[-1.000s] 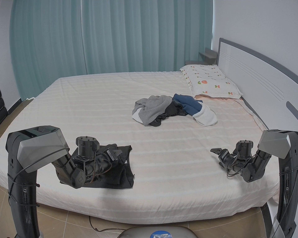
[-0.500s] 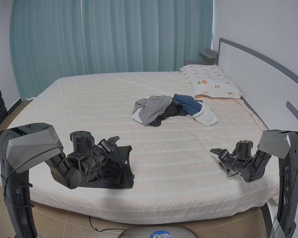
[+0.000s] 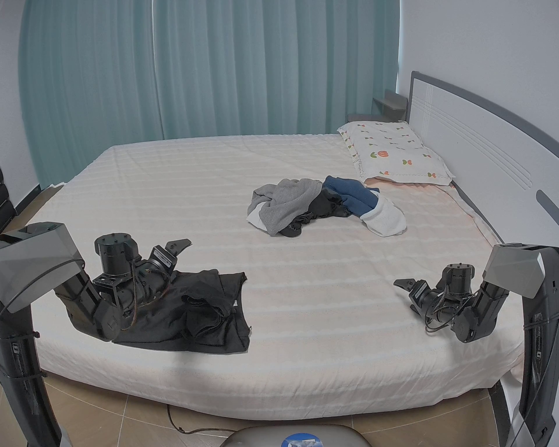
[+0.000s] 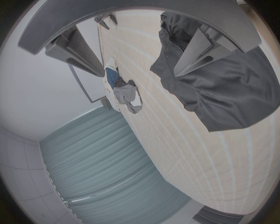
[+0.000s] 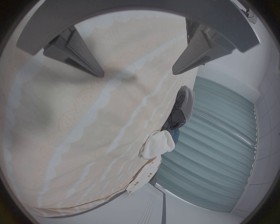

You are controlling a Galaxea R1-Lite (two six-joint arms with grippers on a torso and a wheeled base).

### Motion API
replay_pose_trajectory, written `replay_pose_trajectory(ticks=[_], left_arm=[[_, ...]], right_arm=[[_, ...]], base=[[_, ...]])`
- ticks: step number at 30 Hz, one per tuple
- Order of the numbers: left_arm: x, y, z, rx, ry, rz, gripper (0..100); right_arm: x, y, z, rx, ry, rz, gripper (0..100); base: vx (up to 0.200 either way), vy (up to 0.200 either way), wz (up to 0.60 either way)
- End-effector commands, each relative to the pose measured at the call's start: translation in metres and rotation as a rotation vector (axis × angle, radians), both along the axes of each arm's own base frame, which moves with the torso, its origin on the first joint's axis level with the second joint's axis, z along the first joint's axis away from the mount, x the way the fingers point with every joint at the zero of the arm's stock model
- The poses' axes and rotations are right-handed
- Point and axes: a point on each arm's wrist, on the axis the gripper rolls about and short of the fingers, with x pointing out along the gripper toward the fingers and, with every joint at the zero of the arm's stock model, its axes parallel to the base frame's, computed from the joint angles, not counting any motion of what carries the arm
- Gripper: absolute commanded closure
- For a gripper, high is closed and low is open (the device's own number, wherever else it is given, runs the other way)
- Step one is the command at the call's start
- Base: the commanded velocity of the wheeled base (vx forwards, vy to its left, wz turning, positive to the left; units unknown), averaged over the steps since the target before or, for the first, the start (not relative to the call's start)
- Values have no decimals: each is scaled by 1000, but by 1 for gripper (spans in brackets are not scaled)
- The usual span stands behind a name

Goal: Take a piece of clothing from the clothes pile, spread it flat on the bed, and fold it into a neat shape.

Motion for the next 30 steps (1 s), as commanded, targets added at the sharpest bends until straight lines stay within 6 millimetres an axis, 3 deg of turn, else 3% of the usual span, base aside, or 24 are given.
replay_pose_trajectory(ticks=[1,10,24,30], left_arm=[[6,38,-2,-37,9,46,0],[17,53,-28,-42,56,70,0],[23,57,-43,-42,88,77,0],[23,57,-47,-42,96,77,0]], right_arm=[[1,0,2,0,-6,1,0],[-1,14,12,6,-26,28,0],[-15,22,35,16,-93,47,0],[-24,39,43,28,-94,87,0]], base=[[0,200,0],[0,200,0],[0,200,0],[0,200,0]])
